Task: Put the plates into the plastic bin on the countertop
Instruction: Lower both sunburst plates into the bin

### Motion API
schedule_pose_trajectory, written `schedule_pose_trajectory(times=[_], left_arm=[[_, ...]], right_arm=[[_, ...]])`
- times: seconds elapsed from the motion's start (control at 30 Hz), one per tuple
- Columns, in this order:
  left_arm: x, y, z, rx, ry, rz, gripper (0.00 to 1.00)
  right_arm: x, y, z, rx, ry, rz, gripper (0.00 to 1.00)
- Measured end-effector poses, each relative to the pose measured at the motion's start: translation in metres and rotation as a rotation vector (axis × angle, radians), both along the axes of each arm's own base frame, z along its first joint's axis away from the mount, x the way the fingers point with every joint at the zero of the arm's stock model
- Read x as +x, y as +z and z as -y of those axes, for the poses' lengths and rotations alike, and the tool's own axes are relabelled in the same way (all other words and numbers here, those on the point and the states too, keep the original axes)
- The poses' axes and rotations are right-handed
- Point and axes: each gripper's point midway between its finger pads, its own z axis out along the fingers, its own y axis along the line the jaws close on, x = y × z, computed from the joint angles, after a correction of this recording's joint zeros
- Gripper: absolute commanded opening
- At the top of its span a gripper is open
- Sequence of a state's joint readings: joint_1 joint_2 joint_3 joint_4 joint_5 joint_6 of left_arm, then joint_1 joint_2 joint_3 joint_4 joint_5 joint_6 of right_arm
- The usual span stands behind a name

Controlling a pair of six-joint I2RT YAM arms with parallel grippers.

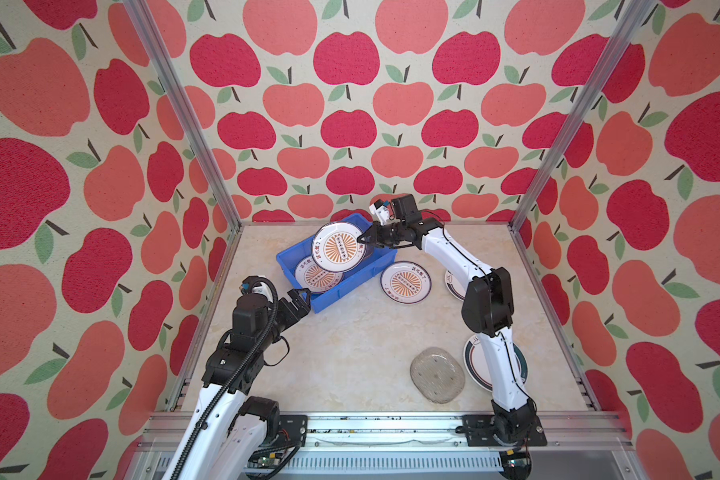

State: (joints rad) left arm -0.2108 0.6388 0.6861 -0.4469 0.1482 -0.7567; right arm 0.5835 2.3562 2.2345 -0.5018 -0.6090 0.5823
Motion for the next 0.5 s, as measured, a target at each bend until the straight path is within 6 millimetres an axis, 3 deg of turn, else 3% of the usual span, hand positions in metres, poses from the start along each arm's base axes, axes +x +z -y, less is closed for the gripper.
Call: schedule_pose_trajectory(times=[0.27,0.5], left_arm=[[-0.002,-0.008,-0.003,0.006,0.009,-0.026,0.99],[-0.004,-0.018,-0.005,0.011,0.016,-0.051,0.99]], right_arm=[[0.003,-0.041,-0.027,-0.05,0.025,-0.038,0.0],[0.003,-0.059,-0.039,-0.069,0.034,-0.045,0.0]])
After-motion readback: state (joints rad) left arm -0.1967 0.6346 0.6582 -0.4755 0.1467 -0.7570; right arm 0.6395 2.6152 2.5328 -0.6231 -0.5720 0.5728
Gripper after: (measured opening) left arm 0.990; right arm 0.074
